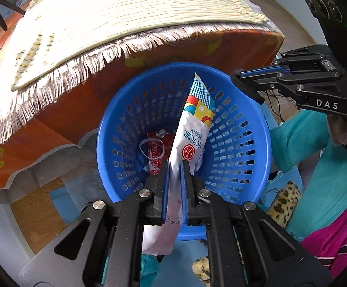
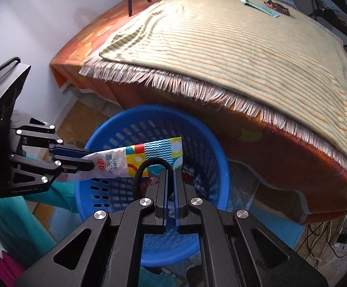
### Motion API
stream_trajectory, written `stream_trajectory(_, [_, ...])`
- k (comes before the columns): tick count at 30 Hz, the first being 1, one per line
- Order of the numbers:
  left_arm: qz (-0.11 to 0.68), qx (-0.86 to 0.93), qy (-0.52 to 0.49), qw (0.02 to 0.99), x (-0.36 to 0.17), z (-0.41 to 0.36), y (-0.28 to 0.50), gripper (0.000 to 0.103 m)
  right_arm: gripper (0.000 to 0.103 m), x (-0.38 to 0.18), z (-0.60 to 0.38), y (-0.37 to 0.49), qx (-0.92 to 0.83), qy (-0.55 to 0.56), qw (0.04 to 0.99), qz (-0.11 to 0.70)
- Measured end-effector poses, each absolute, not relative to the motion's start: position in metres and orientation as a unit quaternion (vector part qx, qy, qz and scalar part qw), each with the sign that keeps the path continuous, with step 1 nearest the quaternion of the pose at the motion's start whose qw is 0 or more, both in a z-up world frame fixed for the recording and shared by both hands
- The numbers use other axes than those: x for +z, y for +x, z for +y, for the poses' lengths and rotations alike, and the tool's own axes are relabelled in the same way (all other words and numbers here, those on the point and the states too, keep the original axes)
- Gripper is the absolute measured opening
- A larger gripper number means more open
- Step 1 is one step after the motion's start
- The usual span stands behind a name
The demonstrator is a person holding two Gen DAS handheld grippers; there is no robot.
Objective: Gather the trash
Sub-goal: 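Open both grippers to drop the tube and hair tie into the basket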
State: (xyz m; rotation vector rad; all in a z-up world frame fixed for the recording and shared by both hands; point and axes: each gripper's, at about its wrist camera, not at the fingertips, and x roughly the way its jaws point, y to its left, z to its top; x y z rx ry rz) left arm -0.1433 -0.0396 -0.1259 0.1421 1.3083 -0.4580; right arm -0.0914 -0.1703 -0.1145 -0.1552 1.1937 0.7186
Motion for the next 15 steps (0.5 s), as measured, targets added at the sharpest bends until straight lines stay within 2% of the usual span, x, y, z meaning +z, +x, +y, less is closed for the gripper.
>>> stream_trajectory(11, [0.614,-0.206,0.076,0.758,-0.139,-0.05,-0.145,0.009,0.008,-0.125,-0.169,-0.088,0.322,-0.072,0.754,0.568])
stream_trajectory(14, [0.614,-0.204,0.075,0.759,-0.14,-0.049,-0.145,0.009,0.027,-0.126,-0.167,-0.089,0.321,-0.077,0.754,0.568])
stream_trajectory(15, [0.614,-0.203,0.076,0.759,-0.141,-0.05,-0.145,0.009,0.037,-0.125,-0.167,-0.09,0.321,-0.078,0.756,0.565])
